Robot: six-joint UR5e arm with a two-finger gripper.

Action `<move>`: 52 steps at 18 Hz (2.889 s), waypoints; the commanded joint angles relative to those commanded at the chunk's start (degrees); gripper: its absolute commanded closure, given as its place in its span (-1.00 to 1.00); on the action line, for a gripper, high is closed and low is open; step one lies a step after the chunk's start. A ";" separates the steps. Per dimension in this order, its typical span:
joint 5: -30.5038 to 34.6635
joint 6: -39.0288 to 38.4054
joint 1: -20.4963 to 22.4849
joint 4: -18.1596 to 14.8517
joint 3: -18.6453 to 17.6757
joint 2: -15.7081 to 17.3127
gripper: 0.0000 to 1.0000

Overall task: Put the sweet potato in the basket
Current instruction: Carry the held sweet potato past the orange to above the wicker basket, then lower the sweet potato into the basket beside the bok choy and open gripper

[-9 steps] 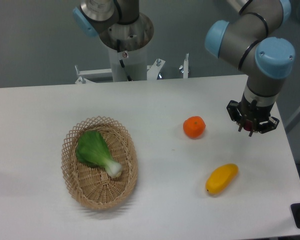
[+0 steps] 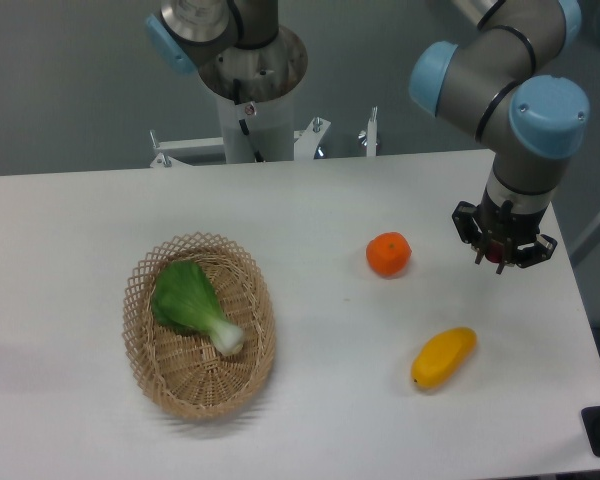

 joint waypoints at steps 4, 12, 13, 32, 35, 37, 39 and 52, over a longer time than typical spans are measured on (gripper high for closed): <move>0.17 -1.57 -1.93 0.00 -0.53 0.18 0.86; -0.17 -9.48 -10.89 0.44 -0.97 0.79 0.86; -0.18 -10.97 -12.12 0.53 -0.97 0.70 0.86; -0.18 -19.69 -31.46 0.53 -1.32 -3.33 0.85; -0.09 -21.96 -32.87 0.53 -1.32 -4.83 0.85; -0.09 -22.76 -33.83 0.53 -1.23 -5.53 0.82; -0.17 -22.85 -35.41 0.61 -1.14 -5.62 0.80; -1.75 -28.30 -39.38 5.98 -0.44 -8.88 0.33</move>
